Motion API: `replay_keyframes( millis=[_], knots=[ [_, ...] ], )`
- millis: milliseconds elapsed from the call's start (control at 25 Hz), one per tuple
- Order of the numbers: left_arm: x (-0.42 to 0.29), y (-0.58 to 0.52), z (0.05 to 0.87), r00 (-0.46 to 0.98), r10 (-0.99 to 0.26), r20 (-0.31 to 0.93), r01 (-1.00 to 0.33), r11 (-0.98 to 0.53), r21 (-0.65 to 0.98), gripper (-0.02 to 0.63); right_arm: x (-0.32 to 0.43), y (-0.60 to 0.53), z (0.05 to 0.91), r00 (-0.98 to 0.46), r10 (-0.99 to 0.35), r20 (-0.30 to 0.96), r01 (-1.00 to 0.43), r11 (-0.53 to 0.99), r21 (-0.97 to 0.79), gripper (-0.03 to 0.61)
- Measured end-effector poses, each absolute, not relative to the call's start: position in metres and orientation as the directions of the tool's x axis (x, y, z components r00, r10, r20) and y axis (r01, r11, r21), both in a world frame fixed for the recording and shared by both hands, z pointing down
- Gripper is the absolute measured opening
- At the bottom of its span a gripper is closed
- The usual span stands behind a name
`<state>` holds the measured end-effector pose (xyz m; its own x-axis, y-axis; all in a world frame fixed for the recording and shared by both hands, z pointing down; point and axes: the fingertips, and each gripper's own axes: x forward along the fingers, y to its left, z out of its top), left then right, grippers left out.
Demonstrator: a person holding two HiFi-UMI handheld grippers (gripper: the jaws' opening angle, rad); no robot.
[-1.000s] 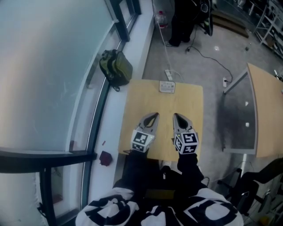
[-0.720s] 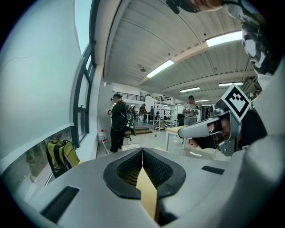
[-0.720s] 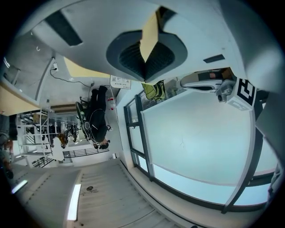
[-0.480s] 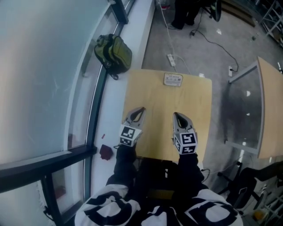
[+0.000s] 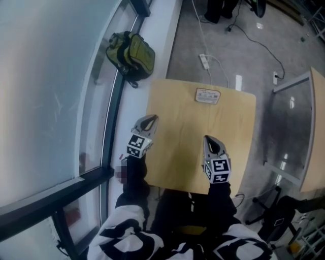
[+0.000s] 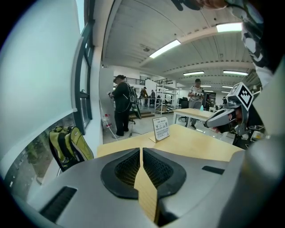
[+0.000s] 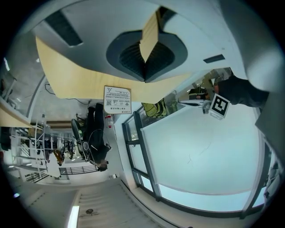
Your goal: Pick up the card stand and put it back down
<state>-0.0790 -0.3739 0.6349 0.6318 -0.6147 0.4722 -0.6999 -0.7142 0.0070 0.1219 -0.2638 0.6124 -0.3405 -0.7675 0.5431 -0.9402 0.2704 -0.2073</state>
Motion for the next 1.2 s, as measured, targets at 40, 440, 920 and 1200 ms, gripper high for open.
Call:
replay_keyframes(
  millis=[40,440,920,1200],
  knots=[
    [-0.077,-0.381,0.639,0.639,-0.604,0.477,-0.690,-0.723,0.009,0.009,0.124,-0.267,0.615,-0.340,-0.765,0.547,-0.940,0.267,-0.212,0.017],
    [0.001,-0.439,0.650,0.801,-0.425,0.423,-0.494,-0.867,0.064,0.124,0.146,-0.299,0.633,-0.335,-0.778,0.532,-0.940,0.235,-0.248,0.017],
    [0.126,-0.465,0.661,0.918,-0.162,0.362,-0.211,-0.972,0.101,0.241,0.154,-0.293,0.655,-0.339,-0.756,0.560,-0.936,0.213,-0.280,0.017],
    [0.169,-0.454,0.668,0.937,-0.018,0.349,-0.070,-0.988,0.138,0.239,0.168,-0.287,0.659,-0.312,-0.762,0.568,-0.945,0.185,-0.271,0.017]
  ],
)
